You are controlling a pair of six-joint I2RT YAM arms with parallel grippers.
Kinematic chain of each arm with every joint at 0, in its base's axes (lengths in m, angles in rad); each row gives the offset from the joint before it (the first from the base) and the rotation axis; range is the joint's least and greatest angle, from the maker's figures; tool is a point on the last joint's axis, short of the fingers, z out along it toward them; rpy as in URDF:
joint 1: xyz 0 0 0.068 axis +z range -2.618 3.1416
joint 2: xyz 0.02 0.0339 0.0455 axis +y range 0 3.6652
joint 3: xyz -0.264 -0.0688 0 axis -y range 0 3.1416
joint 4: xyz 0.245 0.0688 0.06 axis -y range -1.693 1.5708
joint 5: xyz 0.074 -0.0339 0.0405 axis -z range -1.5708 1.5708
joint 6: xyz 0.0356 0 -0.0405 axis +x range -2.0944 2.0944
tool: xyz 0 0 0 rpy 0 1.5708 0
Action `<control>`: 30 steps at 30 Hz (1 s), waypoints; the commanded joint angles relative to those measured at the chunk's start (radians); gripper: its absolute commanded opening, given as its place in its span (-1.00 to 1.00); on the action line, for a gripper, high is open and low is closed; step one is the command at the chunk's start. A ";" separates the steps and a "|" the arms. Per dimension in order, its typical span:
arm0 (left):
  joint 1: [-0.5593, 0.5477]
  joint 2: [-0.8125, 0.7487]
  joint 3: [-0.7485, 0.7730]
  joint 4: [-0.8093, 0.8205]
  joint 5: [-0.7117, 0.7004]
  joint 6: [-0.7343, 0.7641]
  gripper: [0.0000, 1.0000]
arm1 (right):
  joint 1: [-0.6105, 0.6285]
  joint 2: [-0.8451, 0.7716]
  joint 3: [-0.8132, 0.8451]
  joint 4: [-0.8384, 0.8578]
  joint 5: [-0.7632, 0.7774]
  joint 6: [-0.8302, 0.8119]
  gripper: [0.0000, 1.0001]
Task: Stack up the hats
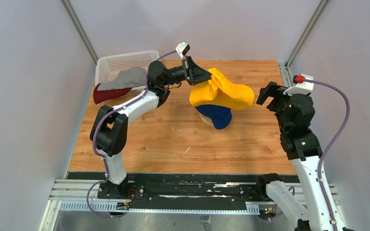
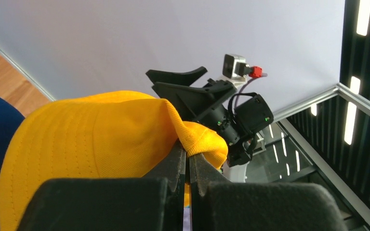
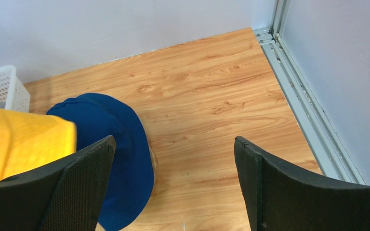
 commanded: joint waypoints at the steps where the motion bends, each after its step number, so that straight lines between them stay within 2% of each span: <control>1: -0.001 0.035 0.068 -0.019 -0.026 0.030 -1.00 | -0.021 -0.048 0.005 0.006 -0.055 -0.030 0.83; 8: 0.029 0.072 0.110 -0.036 -0.070 0.016 -1.00 | -0.024 -0.100 -0.022 0.009 -0.235 -0.026 0.82; 14: 0.067 0.095 0.107 0.027 -0.069 -0.051 -1.00 | -0.031 -0.084 -0.046 0.028 -0.392 0.024 0.80; 19: 0.077 0.128 0.102 0.107 -0.071 -0.114 -1.00 | -0.073 -0.040 -0.094 0.121 -0.559 0.107 0.80; 25: 0.084 0.142 0.091 0.134 -0.070 -0.129 -1.00 | -0.187 0.006 -0.154 0.279 -0.786 0.221 0.77; 30: 0.092 0.149 0.080 0.144 -0.068 -0.128 -1.00 | -0.221 0.078 -0.191 0.395 -0.880 0.280 0.75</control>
